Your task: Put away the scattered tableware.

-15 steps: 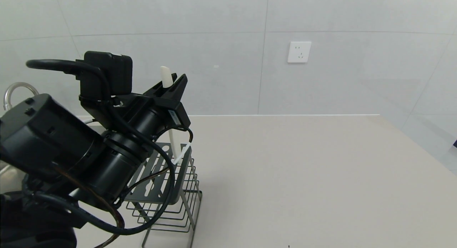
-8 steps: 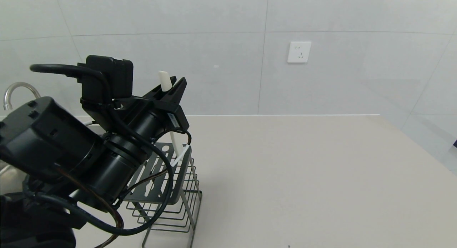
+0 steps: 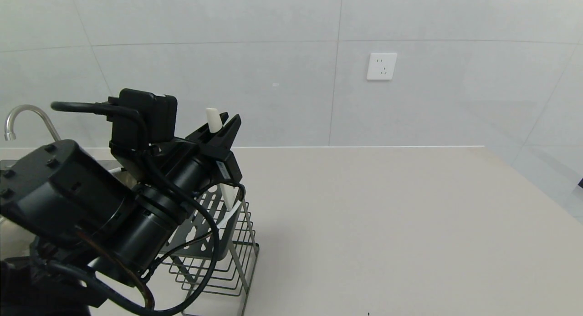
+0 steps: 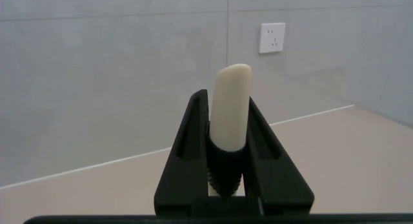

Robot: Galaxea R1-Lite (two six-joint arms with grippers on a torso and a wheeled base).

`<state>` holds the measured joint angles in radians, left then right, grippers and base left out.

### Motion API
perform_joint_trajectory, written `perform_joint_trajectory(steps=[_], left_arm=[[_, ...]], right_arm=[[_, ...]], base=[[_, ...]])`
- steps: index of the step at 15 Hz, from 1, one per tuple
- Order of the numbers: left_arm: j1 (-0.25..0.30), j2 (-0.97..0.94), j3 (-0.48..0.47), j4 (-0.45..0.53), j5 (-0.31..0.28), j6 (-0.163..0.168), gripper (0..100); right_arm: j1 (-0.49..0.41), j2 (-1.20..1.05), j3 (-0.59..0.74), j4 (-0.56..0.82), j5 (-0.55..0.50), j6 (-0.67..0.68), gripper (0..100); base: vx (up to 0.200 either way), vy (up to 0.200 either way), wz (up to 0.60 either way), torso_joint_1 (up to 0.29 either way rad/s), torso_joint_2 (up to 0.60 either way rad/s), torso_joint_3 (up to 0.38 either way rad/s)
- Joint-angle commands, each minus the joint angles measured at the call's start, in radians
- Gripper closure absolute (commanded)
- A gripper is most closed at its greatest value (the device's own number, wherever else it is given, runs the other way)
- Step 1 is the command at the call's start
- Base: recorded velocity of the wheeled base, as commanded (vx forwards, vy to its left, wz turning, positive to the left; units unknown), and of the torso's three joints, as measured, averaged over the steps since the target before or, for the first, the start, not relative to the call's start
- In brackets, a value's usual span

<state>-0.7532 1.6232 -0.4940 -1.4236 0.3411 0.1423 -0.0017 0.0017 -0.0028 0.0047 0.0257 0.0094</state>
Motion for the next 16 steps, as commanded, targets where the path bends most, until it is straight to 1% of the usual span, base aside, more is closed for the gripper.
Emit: perform_joint_trajectory(steps=[1, 11, 12, 16], left_arm=[[0.000, 0.003, 0.032, 0.000, 0.001, -0.001, 100], [0.000, 0.055, 0.034, 0.000, 0.001, -0.010, 100], [0.003, 0.055, 0.032, -0.001, 0.001, -0.009, 0], [0.018, 0.053, 0.034, -0.011, 0.001, -0.010, 0]], right_arm=[[0.000, 0.001, 0.000, 0.000, 0.000, 0.000, 100], [0.000, 0.001, 0.000, 0.000, 0.000, 0.000, 100], [0.000, 0.001, 0.000, 0.000, 0.000, 0.000, 100], [0.000, 0.001, 0.001, 0.000, 0.000, 0.000, 100]], base=[[0.000, 0.000, 0.00, 0.000, 0.00, 0.000], [0.000, 0.000, 0.00, 0.000, 0.00, 0.000], [0.000, 0.000, 0.00, 0.000, 0.00, 0.000], [0.000, 0.000, 0.00, 0.000, 0.00, 0.000]])
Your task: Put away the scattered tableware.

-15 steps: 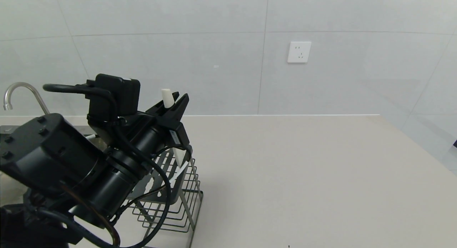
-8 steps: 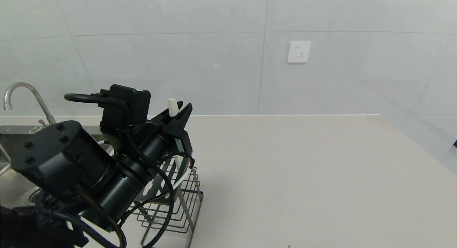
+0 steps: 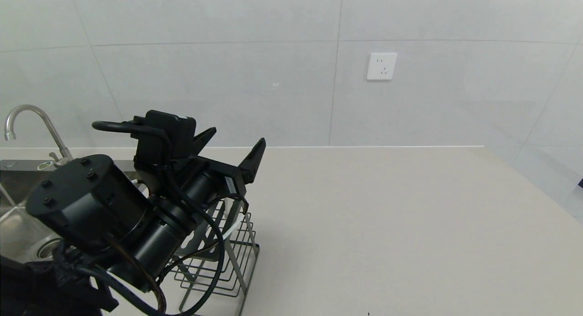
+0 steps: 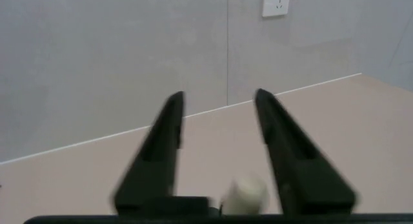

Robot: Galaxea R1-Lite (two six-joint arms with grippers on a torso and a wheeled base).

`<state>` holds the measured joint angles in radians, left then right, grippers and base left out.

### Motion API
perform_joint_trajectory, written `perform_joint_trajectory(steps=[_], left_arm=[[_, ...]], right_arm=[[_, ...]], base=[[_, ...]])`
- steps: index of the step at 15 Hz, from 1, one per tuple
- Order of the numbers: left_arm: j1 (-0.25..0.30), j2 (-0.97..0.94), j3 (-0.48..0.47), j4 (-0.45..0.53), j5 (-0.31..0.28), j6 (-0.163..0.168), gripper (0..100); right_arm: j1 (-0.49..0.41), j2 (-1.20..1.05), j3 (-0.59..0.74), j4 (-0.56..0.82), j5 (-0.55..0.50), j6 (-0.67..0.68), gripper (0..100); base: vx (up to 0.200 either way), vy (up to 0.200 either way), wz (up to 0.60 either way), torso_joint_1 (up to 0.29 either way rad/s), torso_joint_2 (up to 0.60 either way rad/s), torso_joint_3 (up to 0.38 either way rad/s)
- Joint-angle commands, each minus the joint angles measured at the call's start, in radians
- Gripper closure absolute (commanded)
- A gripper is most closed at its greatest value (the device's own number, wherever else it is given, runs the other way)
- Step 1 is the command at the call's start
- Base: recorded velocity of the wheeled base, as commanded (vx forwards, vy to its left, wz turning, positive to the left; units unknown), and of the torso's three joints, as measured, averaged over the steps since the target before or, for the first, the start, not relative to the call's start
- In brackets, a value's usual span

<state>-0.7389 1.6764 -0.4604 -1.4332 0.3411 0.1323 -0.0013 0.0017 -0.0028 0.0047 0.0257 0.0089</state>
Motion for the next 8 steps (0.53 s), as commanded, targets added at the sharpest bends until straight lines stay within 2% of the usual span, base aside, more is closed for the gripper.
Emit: perform_joint_trajectory(steps=[1, 2, 3, 4, 5, 6, 7, 8], left_arm=[[0.006, -0.001, -0.003, -0.006, -0.001, 0.003, 0], [0.007, -0.004, -0.007, -0.010, -0.002, 0.009, 0], [0.036, -0.012, -0.021, -0.015, -0.016, 0.073, 0], [0.049, -0.018, -0.021, -0.019, -0.050, 0.121, 0], [0.049, -0.018, -0.021, -0.019, -0.050, 0.121, 0], [0.113, -0.061, -0.044, -0.006, -0.257, 0.204, 0], [0.145, -0.084, -0.064, 0.022, -0.320, 0.205, 0], [0.159, -0.116, -0.075, 0.050, -0.329, 0.199, 0]], right_arm=[[0.000, 0.001, 0.000, 0.000, 0.000, 0.000, 100], [0.000, 0.001, 0.001, 0.000, 0.000, 0.000, 100], [0.000, 0.001, 0.000, 0.000, 0.000, 0.000, 100], [0.000, 0.001, 0.000, 0.000, 0.000, 0.000, 100], [0.000, 0.001, 0.000, 0.000, 0.000, 0.000, 100], [0.000, 0.001, 0.000, 0.000, 0.000, 0.000, 100], [0.000, 0.001, 0.001, 0.000, 0.000, 0.000, 100], [0.000, 0.001, 0.000, 0.000, 0.000, 0.000, 100]], base=[[0.000, 0.000, 0.00, 0.000, 0.00, 0.000], [0.000, 0.000, 0.00, 0.000, 0.00, 0.000], [0.000, 0.000, 0.00, 0.000, 0.00, 0.000], [0.000, 0.000, 0.00, 0.000, 0.00, 0.000], [0.000, 0.000, 0.00, 0.000, 0.00, 0.000], [0.000, 0.000, 0.00, 0.000, 0.00, 0.000], [0.000, 0.000, 0.00, 0.000, 0.00, 0.000], [0.000, 0.000, 0.00, 0.000, 0.00, 0.000]])
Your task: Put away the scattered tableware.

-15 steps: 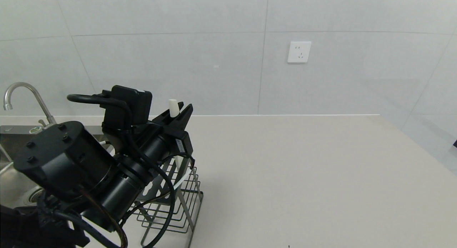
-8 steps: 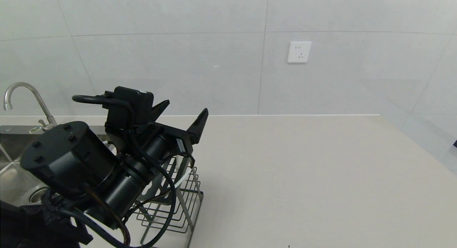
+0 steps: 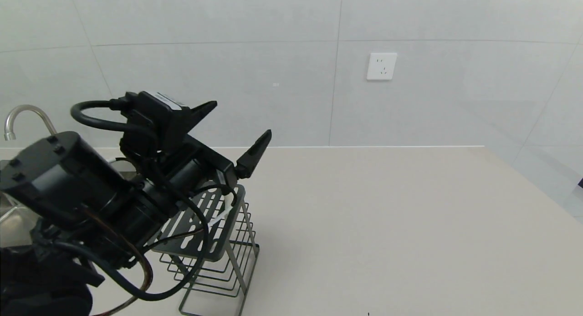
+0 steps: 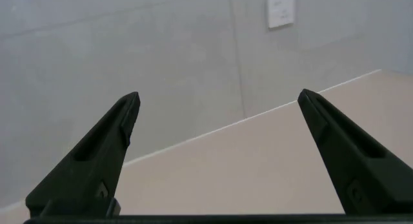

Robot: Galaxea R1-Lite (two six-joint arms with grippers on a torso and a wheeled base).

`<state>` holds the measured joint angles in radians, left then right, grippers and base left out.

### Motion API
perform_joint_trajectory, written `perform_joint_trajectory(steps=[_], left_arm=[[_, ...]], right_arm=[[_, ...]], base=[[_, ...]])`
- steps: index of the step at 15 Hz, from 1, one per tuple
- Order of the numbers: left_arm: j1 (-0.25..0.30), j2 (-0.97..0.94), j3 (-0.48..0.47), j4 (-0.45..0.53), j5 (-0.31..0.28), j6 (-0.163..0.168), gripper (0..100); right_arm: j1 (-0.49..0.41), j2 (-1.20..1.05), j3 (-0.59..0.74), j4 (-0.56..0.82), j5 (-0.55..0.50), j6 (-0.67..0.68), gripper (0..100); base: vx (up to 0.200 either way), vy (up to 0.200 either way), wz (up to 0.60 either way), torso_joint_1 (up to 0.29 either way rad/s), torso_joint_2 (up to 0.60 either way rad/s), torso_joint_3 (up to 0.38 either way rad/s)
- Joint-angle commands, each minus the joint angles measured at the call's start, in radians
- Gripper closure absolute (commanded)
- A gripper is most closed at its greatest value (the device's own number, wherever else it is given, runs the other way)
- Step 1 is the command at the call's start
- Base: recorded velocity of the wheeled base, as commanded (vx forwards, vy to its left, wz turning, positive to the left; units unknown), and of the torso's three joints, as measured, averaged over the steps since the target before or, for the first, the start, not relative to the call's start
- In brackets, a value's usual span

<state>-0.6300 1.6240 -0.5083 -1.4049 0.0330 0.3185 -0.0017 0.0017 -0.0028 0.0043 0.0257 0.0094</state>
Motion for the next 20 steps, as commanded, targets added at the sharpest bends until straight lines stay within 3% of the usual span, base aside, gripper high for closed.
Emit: perform_joint_trajectory(steps=[1, 4, 6, 8, 10, 11, 12, 13, 16, 20], left_arm=[[0.050, -0.101, -0.045, 0.069, -0.025, 0.007, 0], [0.072, -0.233, -0.161, 0.242, -0.030, -0.055, 0], [0.150, -0.297, -0.194, 0.327, -0.039, -0.119, 0], [0.271, -0.374, -0.190, 0.385, -0.128, -0.225, 0], [0.409, -0.415, -0.153, 0.389, -0.269, -0.338, 0], [0.474, -0.455, -0.087, 0.389, -0.366, -0.363, 0], [0.529, -0.498, 0.005, 0.388, -0.450, -0.363, 0], [0.561, -0.535, 0.083, 0.379, -0.489, -0.361, 0], [0.587, -0.731, 0.226, 0.388, -0.490, -0.357, 0], [0.624, -1.007, 0.283, 0.495, -0.502, -0.360, 0]], right_arm=[[0.000, 0.001, 0.000, 0.000, 0.000, 0.000, 100], [0.000, 0.001, 0.000, 0.000, 0.000, 0.000, 100], [0.000, 0.001, 0.000, 0.000, 0.000, 0.000, 100], [0.000, 0.001, 0.000, 0.000, 0.000, 0.000, 100], [0.000, 0.001, 0.000, 0.000, 0.000, 0.000, 100], [0.000, 0.001, 0.000, 0.000, 0.000, 0.000, 100], [0.000, 0.001, 0.000, 0.000, 0.000, 0.000, 100], [0.000, 0.001, 0.001, 0.000, 0.000, 0.000, 100], [0.000, 0.001, 0.000, 0.000, 0.000, 0.000, 100], [0.000, 0.001, 0.000, 0.000, 0.000, 0.000, 100]], base=[[0.000, 0.000, 0.00, 0.000, 0.00, 0.000], [0.000, 0.000, 0.00, 0.000, 0.00, 0.000], [0.000, 0.000, 0.00, 0.000, 0.00, 0.000], [0.000, 0.000, 0.00, 0.000, 0.00, 0.000], [0.000, 0.000, 0.00, 0.000, 0.00, 0.000], [0.000, 0.000, 0.00, 0.000, 0.00, 0.000], [0.000, 0.000, 0.00, 0.000, 0.00, 0.000], [0.000, 0.000, 0.00, 0.000, 0.00, 0.000], [0.000, 0.000, 0.00, 0.000, 0.00, 0.000], [0.000, 0.000, 0.00, 0.000, 0.00, 0.000]])
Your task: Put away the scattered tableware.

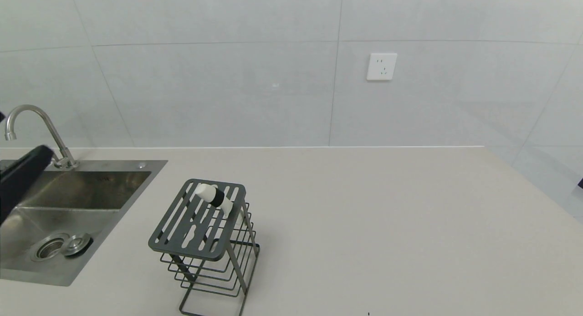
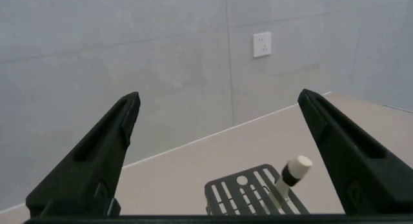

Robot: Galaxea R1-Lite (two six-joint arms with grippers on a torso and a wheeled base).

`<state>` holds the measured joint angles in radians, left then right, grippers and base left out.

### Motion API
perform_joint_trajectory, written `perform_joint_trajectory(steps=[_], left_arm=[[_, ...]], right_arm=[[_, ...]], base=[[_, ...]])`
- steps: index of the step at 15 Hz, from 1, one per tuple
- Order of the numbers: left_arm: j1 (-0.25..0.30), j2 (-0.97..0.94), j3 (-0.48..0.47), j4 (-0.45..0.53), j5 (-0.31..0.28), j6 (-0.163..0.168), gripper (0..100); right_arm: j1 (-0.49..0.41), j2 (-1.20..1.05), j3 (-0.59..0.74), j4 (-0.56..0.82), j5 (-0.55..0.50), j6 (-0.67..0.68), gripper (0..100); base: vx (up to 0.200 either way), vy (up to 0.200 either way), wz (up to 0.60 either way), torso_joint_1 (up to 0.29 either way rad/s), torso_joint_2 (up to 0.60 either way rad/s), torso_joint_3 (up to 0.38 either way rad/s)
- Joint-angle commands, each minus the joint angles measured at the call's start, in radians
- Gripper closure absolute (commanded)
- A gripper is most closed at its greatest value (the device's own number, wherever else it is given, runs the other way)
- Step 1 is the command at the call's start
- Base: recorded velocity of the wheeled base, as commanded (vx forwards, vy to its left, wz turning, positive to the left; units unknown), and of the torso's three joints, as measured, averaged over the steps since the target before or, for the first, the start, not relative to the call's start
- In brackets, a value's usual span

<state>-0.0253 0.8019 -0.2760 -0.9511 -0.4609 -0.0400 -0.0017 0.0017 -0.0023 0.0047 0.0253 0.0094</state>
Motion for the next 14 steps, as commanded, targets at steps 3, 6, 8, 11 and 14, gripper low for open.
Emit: perform_joint_trajectory(steps=[3, 6, 8, 11, 14], left_arm=[[-0.001, -0.423, 0.144, 0.104, -0.009, -0.006, 0], [0.010, -0.602, 0.181, 0.258, -0.005, -0.001, 0], [0.010, -0.762, 0.251, 0.393, -0.010, 0.005, 0], [0.025, -0.802, 0.276, 0.568, 0.105, 0.063, 0], [0.025, -0.802, 0.276, 0.808, 0.223, 0.204, 0]], right_arm=[[0.000, 0.001, -0.001, 0.000, 0.001, 0.000, 100], [0.000, 0.001, 0.001, 0.000, 0.001, 0.000, 100], [0.000, 0.001, -0.001, 0.000, 0.001, 0.000, 100], [0.000, 0.001, -0.001, 0.000, 0.001, 0.000, 100], [0.000, 0.001, -0.001, 0.000, 0.001, 0.000, 100]], base=[[0.000, 0.000, 0.00, 0.000, 0.00, 0.000], [0.000, 0.000, 0.00, 0.000, 0.00, 0.000], [0.000, 0.000, 0.00, 0.000, 0.00, 0.000], [0.000, 0.000, 0.00, 0.000, 0.00, 0.000], [0.000, 0.000, 0.00, 0.000, 0.00, 0.000]])
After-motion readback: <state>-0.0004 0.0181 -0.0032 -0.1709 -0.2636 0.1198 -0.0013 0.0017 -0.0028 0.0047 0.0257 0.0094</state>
